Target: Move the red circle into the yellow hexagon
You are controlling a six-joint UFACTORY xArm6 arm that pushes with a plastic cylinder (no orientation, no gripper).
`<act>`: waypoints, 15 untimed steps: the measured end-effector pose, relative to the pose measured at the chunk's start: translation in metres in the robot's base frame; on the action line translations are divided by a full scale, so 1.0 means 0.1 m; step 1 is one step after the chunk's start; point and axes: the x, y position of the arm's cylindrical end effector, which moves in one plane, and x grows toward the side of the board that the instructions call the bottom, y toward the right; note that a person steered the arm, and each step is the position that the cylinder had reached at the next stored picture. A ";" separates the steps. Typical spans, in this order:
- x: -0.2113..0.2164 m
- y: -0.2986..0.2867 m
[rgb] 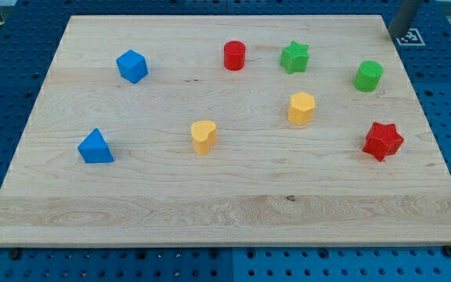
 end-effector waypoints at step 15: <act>0.70 -2.93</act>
